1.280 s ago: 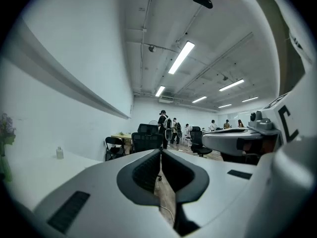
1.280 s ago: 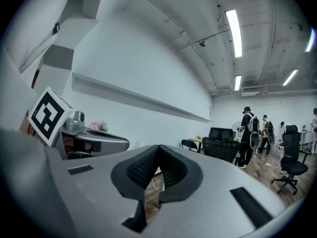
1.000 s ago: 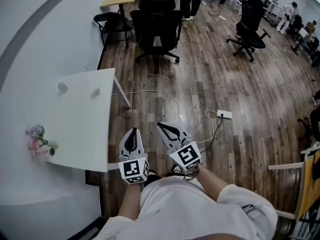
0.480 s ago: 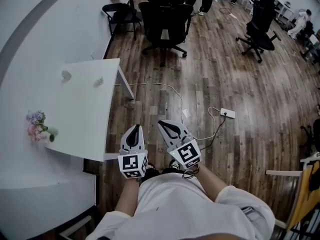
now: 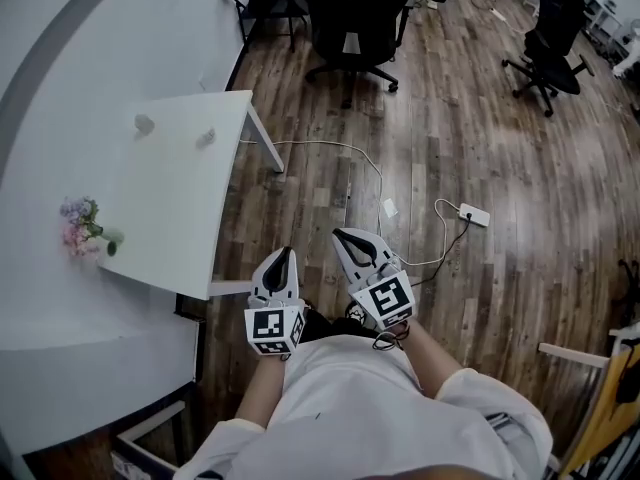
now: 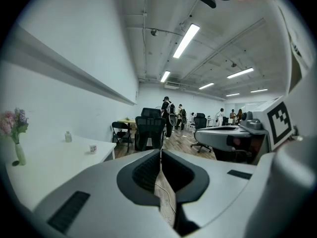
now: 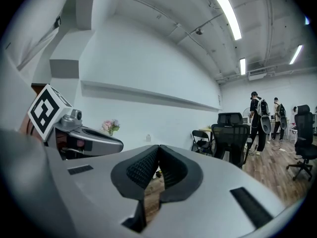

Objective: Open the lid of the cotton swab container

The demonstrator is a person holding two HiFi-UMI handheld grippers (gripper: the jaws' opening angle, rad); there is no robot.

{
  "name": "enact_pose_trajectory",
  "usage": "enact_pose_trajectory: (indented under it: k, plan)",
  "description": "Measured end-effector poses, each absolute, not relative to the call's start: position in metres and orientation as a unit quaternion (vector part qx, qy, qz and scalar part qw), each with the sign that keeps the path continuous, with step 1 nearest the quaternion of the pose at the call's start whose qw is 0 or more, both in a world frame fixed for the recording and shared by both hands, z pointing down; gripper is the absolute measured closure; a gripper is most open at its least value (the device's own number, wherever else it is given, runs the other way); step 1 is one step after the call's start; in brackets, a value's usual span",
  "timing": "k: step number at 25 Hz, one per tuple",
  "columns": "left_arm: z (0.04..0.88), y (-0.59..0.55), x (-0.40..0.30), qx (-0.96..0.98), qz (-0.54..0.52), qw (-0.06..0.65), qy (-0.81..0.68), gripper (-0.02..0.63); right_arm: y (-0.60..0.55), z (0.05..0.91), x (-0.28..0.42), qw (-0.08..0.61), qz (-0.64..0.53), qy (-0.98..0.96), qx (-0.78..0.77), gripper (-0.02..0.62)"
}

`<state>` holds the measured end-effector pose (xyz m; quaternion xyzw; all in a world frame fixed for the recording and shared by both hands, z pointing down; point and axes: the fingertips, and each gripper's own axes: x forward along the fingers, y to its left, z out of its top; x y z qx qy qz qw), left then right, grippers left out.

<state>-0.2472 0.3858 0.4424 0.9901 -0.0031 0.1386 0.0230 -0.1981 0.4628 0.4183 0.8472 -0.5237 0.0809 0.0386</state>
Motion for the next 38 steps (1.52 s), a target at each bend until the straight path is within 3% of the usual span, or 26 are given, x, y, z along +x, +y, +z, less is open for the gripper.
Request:
enact_pose_trajectory:
  k: [11,14,18,26,38]
  plan:
    - [0.462,0.372,-0.193,0.986,0.157,0.043,0.028,0.575,0.446,0.430,-0.154,0.036,0.094,-0.526,0.844,0.572]
    - [0.470,0.357,-0.164,0.985,0.159,0.048,0.046,0.533,0.434,0.435,-0.131,0.043,0.107,-0.515,0.849,0.555]
    - [0.471,0.318,-0.127,0.984,0.163,0.044,0.061,0.509,0.400,0.432,-0.096,0.046,0.114,-0.507,0.853,0.517]
    - [0.464,0.219,-0.073,0.985,0.153,0.035,0.072,0.509,0.311,0.429,-0.047,0.053,0.106,-0.494,0.861,0.502]
    - [0.488,0.128,-0.064,0.982,0.173,0.071,0.029,0.495,0.210,0.449,-0.030,0.062,0.133,-0.543,0.827,0.502]
